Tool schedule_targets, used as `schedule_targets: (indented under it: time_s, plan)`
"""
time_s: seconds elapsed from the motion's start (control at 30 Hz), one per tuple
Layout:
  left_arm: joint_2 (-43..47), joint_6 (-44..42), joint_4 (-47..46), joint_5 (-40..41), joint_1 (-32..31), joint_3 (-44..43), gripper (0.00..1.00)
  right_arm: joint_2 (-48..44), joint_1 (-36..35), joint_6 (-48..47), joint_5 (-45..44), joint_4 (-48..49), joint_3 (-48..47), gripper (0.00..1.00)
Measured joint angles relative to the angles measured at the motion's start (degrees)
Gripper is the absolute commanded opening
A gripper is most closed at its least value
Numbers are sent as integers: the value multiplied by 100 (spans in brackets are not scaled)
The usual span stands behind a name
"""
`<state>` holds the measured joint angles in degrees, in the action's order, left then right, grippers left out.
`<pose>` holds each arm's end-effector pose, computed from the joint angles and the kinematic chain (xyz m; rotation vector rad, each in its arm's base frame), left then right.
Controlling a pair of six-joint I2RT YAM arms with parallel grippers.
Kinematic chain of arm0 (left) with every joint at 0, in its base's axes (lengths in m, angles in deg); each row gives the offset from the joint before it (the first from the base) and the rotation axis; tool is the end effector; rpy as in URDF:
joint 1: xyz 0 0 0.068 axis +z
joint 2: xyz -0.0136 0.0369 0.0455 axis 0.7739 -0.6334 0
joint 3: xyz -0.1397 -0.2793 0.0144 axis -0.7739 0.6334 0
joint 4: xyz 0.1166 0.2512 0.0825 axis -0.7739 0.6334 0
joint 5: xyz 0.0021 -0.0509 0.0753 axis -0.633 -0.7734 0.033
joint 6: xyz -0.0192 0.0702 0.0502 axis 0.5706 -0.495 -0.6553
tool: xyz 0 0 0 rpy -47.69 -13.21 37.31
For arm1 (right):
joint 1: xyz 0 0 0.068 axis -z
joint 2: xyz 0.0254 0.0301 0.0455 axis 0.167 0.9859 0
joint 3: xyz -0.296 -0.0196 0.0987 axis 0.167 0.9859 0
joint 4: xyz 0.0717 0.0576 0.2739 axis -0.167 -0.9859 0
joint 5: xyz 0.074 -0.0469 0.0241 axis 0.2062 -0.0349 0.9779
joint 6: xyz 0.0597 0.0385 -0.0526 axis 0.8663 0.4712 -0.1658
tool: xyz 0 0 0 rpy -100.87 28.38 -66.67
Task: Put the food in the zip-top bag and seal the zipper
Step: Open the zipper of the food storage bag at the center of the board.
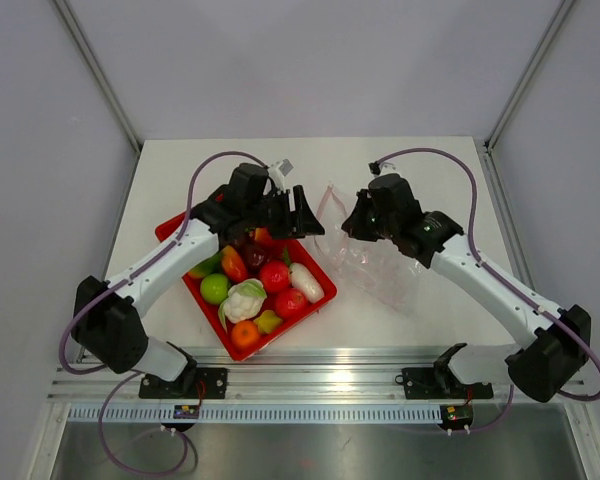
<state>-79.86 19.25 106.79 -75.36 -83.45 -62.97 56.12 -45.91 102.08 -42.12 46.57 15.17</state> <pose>0.2996 -0.2341 0.3329 0.1478 2.3814 -1.1650 0.2794 0.1975 0.3469 -0.0105 2.2737 0.5767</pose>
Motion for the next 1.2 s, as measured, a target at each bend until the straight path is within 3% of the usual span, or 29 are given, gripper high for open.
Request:
schedule_targets:
  time_s: [0.13,0.23,0.3,0.37,0.7,0.83,0.9,1.03,1.1,1.17,1.2]
  plan:
    - [-162,83,-114,2,-74,72,58,-249,-20,70,136,61,208,0]
    - [-275,162,-210,0,-129,114,37,-444,-31,136,219,76,417,0]
    - [-382,219,-269,2,-179,116,13,-527,-37,168,227,70,503,0]
    - [-498,208,-295,13,-243,114,0,-581,-39,199,221,31,535,0]
    - [-970,162,-302,-4,-343,103,0,-1117,-46,249,223,-354,546,0]
    - [-970,111,-426,-52,-363,103,63,-1161,-46,249,229,-387,546,0]
    - [-970,118,-442,-81,-389,103,69,-1141,-46,249,238,-391,546,0]
    - [-973,131,-463,-138,-470,103,64,-1130,-46,258,275,-382,551,0]
    - [-973,133,-474,-160,-496,103,52,-1128,-48,258,278,-369,551,0]
    - [-975,151,-492,-184,-511,103,35,-1128,-48,260,278,-367,551,0]
    - [-977,162,-505,-195,-518,103,15,-1128,-48,260,278,-367,551,0]
